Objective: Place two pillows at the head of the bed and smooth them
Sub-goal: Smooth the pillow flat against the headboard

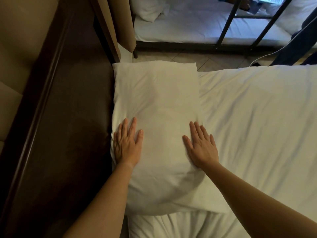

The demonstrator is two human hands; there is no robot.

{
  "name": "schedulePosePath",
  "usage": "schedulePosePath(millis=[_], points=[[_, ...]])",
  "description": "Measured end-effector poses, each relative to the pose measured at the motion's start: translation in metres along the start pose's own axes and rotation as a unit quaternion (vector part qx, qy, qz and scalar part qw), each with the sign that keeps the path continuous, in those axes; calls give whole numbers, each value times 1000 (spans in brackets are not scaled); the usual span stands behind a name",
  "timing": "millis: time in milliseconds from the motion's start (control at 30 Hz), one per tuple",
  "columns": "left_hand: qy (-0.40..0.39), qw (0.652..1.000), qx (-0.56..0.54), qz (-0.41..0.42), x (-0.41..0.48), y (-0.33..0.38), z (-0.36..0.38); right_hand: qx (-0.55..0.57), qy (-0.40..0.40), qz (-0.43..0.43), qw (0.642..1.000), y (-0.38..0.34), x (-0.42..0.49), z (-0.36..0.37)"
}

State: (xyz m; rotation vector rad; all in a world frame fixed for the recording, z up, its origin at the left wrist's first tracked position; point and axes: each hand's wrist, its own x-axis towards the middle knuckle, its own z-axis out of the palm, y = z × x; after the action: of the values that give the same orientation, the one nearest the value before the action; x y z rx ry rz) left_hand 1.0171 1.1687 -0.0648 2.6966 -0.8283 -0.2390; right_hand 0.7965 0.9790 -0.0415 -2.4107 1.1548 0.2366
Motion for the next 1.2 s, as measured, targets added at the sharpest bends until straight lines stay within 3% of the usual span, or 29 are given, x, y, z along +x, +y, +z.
schedulePosePath(millis=[267,400,567,800,1200], points=[[-11,1000,1,19,-3,38,-40,25,38,2,999,-2,-20,-37],[-25,998,7,63,-31,82,-51,23,43,-4,999,11,-47,-63],[-39,997,9,61,-76,135,-64,28,54,-8,998,41,-82,-101],[-33,997,29,67,-159,214,-85,38,71,-33,996,116,-155,-151],[1,1000,12,5,-360,348,-117,-3,42,-115,992,252,-308,-230]])
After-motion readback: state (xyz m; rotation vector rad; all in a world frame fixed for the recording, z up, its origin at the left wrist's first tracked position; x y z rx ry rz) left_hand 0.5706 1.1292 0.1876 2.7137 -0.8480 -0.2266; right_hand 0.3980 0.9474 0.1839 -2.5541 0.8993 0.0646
